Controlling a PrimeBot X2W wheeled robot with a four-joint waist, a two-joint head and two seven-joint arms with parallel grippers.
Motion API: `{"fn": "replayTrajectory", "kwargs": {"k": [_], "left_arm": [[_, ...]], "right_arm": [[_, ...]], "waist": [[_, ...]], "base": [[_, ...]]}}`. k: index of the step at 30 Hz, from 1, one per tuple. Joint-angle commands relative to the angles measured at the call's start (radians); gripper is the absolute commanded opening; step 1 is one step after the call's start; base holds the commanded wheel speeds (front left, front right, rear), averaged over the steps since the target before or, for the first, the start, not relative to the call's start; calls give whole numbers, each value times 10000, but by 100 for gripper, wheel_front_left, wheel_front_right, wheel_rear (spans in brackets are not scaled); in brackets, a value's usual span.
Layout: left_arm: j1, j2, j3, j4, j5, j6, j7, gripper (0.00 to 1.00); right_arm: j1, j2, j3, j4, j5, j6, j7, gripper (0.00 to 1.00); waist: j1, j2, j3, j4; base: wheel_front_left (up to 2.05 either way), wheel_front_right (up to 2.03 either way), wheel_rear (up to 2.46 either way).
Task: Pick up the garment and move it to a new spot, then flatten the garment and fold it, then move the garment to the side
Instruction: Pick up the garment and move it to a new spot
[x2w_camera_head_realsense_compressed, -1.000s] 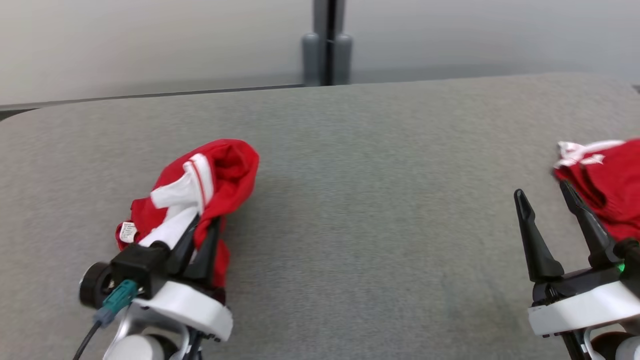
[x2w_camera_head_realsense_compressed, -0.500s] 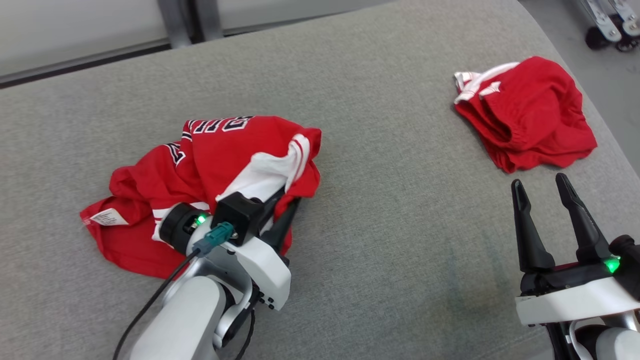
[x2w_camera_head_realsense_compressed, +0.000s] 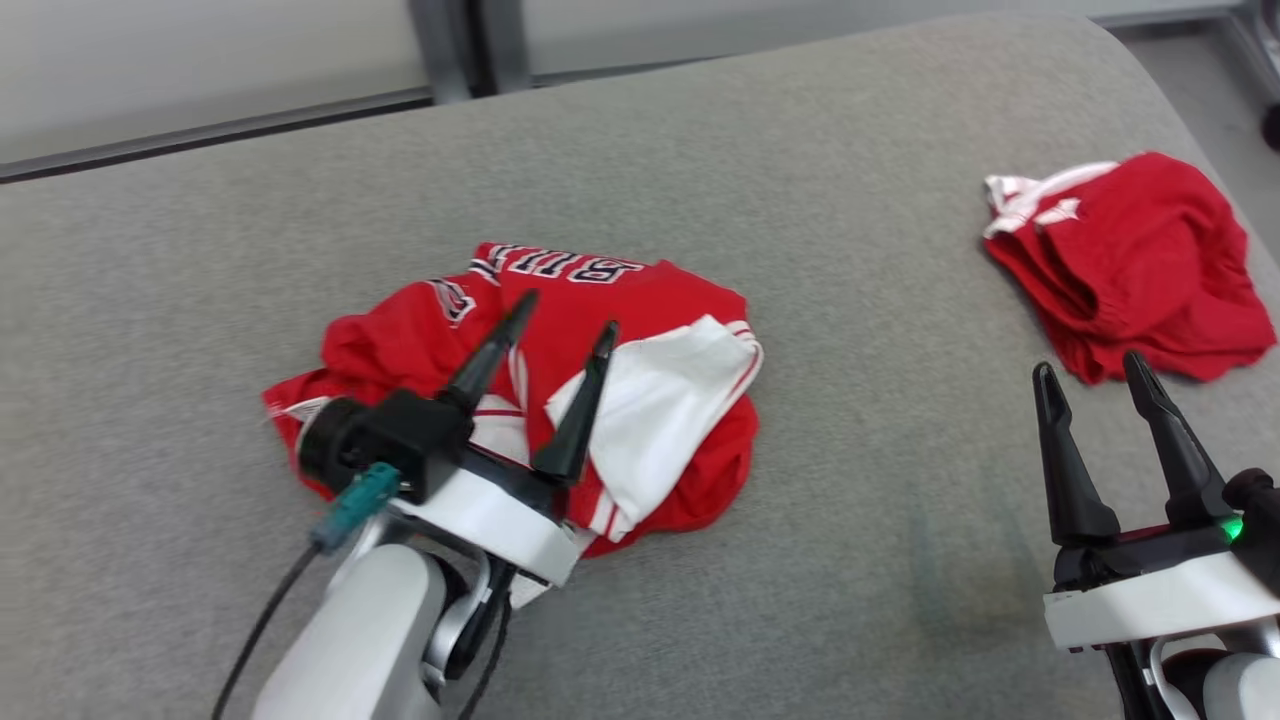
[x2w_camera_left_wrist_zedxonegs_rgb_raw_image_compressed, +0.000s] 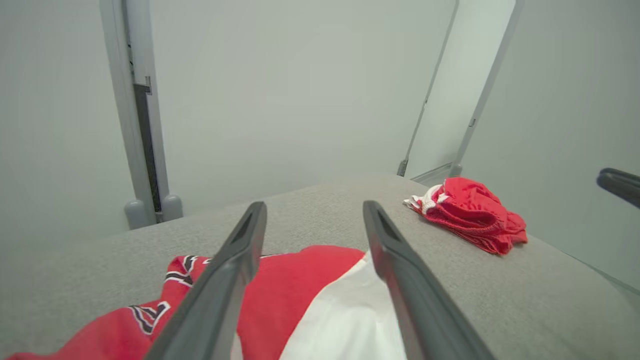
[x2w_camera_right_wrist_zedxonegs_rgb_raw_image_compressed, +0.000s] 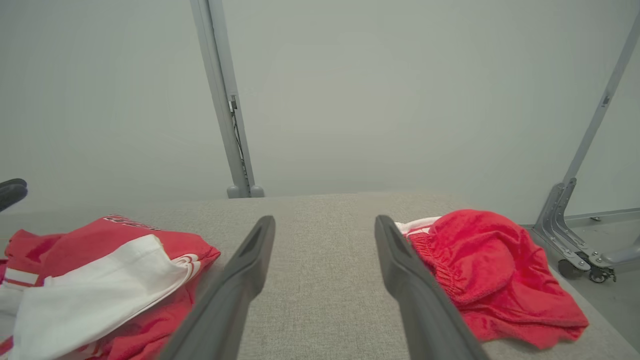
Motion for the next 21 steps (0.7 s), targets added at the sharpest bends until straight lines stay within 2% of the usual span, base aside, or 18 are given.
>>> {"fn": "replayTrajectory", "kwargs": {"k": [1, 11, 16, 21], "left_arm": [[87, 121, 234, -150, -69, 149, -182, 100], [1063, 995, 2082, -488, -702, 946, -717, 100], [2219, 1540, 2680, -587, -1033, 1137, -737, 100], [3229, 1777, 2813, -865, -1151, 1306, -651, 100]], "right_arm": [[93, -82, -27, -42, -57, -4, 55, 100], [494, -304, -229, -274, -114, -4, 568, 100], [888, -325, -291, -210, -101, -4, 766, 100], [1260, -340, -278, -70, -17, -4, 882, 100]], "waist": [[0, 0, -439, 607], [0, 0, -1232, 2065], [0, 0, -1855, 2316], [0, 0, -2387, 2283]], "base": [[0, 0, 0], [0, 0, 0], [0, 0, 0], [0, 0, 0]]}}
